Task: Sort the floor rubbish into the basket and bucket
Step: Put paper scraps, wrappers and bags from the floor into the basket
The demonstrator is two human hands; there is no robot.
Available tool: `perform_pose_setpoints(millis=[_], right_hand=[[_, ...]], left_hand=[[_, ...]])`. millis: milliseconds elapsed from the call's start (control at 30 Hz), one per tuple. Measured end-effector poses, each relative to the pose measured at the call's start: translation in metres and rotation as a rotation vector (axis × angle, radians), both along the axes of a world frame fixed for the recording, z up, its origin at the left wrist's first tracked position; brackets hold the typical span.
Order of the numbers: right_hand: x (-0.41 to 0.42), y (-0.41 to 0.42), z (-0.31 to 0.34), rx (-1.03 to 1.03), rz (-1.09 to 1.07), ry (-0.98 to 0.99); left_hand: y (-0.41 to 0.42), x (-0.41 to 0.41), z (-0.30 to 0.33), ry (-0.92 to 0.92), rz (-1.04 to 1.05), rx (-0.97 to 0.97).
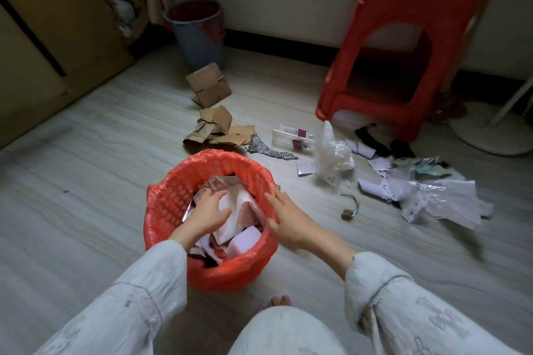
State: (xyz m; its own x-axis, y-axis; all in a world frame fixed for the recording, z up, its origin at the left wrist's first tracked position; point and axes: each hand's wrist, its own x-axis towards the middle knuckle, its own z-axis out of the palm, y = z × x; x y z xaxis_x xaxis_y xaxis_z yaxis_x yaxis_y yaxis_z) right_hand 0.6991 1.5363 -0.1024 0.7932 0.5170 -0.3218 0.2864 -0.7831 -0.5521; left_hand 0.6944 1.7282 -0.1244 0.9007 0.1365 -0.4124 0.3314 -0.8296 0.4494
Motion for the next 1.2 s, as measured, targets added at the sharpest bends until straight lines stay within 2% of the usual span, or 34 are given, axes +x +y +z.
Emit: perform_pose_setpoints(millis=[167, 300, 467, 633, 800, 900, 1000, 1100, 1167, 1200], right_hand=[[-0.014, -0.035, 0.042, 0.03, -0.023, -0.005], [-0.009, -0.076, 0.064, -0.087, -0.075, -0.035], [0.008, -0.154, 0.082, -0.256, -0.126, -0.104], [0.04, -0.237, 0.066, -0.374, -0.172, -0.131], [0.069, -0.319, -0.012, -0.417, -0.341, -0.038], [0.083, -0.362, -0.059, -0.412, -0.497, -0.019], [0.097, -0.394, -0.098, -0.357, -0.739, 0.001], [0.108, -0.413, -0.132, -0.33, -0.957, 0.03], [0.112, -0.417, -0.15, -0.344, -1.001, 0.032], [0.114, -0.417, -0.157, -0.358, -1.002, 0.005]], left_hand=[[-0.03, 0.0, 0.058, -0.161, -0.115, -0.021], [-0.084, 0.004, 0.101, -0.233, -0.281, -0.017], [-0.158, 0.022, 0.122, -0.211, -0.522, -0.036], [-0.233, 0.062, 0.1, -0.199, -0.704, 0.022], [-0.292, 0.121, 0.025, -0.104, -0.829, 0.091], [-0.326, 0.15, -0.023, -0.1, -0.808, 0.076], [-0.356, 0.162, -0.067, -0.102, -0.697, -0.012], [-0.382, 0.164, -0.099, -0.017, -0.38, -0.237], [-0.399, 0.169, -0.111, 0.071, -0.156, -0.397], [-0.406, 0.173, -0.116, 0.079, -0.113, -0.419]])
